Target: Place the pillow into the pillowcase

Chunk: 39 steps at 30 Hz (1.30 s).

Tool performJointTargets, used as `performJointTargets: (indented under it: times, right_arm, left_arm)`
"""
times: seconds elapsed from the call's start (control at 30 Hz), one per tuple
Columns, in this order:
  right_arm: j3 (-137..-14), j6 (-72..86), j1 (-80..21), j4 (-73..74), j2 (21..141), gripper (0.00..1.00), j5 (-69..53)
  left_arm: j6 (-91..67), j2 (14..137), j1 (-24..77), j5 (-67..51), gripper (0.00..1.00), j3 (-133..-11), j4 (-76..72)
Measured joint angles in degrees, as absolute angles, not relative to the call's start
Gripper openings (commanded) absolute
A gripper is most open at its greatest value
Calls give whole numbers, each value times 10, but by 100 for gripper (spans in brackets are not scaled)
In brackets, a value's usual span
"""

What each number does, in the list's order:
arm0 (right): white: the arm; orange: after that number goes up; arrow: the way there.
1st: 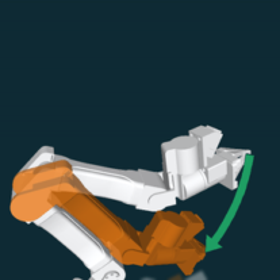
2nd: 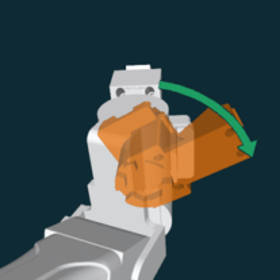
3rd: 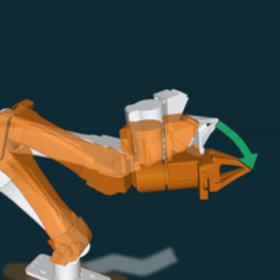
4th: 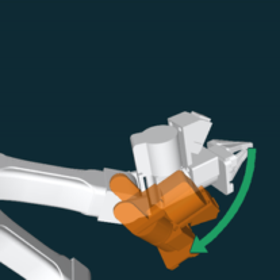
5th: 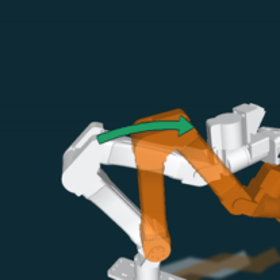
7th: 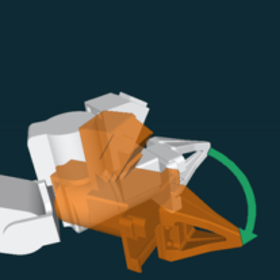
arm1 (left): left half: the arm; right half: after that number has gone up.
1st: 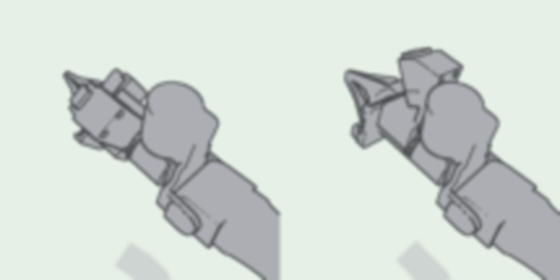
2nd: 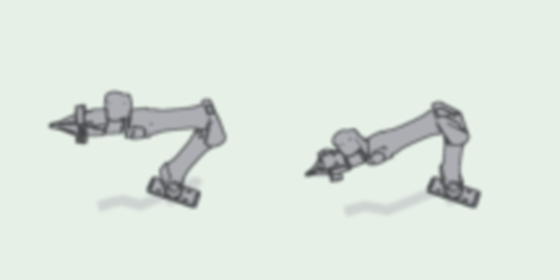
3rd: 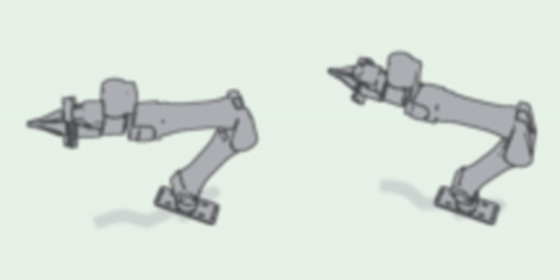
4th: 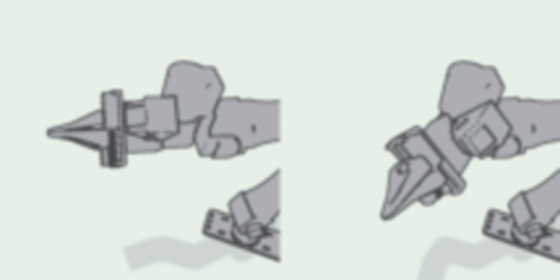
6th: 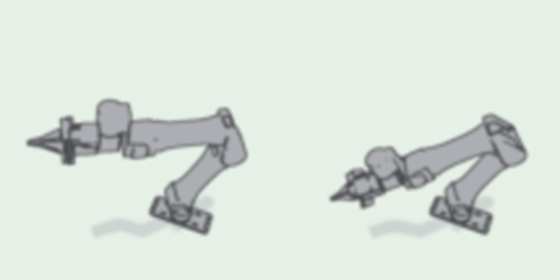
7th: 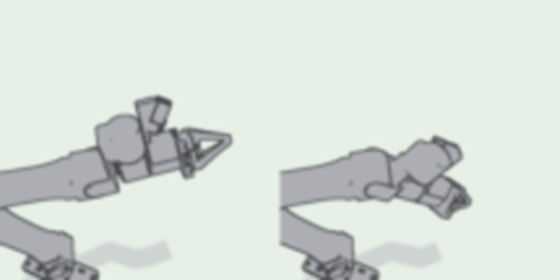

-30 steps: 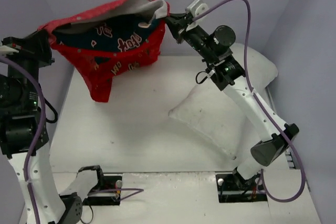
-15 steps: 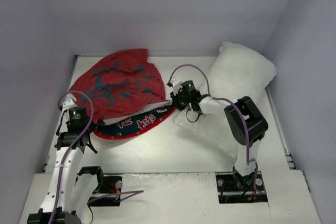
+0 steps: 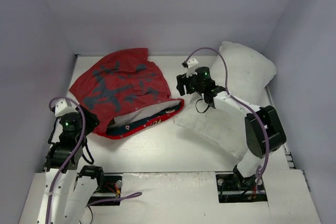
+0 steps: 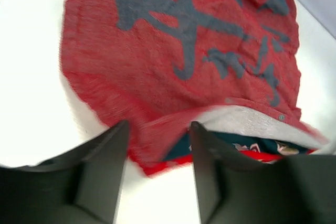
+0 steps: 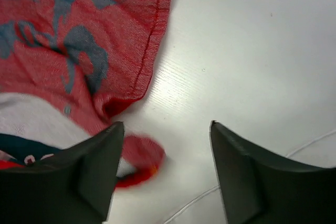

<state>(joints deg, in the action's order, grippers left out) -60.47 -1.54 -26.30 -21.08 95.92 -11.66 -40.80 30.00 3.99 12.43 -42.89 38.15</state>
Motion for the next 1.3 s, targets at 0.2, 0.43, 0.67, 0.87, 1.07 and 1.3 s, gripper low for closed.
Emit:
performJointTargets:
  times: [0.2,0.43,0.67,0.87,1.07,1.3]
  right_arm:
    - [-628,-3,-263,-167,912,99,-84]
    - [-630,66,-246,-116,790,100,145]
    - [-668,150,-133,-24,799,100,289]
    - [-726,212,-66,28,872,100,310]
    - [-775,251,-45,41,992,100,246]
    - [-783,242,-41,26,1056,15,172]
  left_arm:
    - [-410,299,67,87,60,-434,411]
    - [-354,321,92,44,65,-500,440]
    - [-300,397,100,-7,66,-547,447]
    - [-279,432,102,-32,66,-557,451]
    - [-264,440,105,-41,66,-557,453]
    - [-252,448,105,-46,67,-557,453]
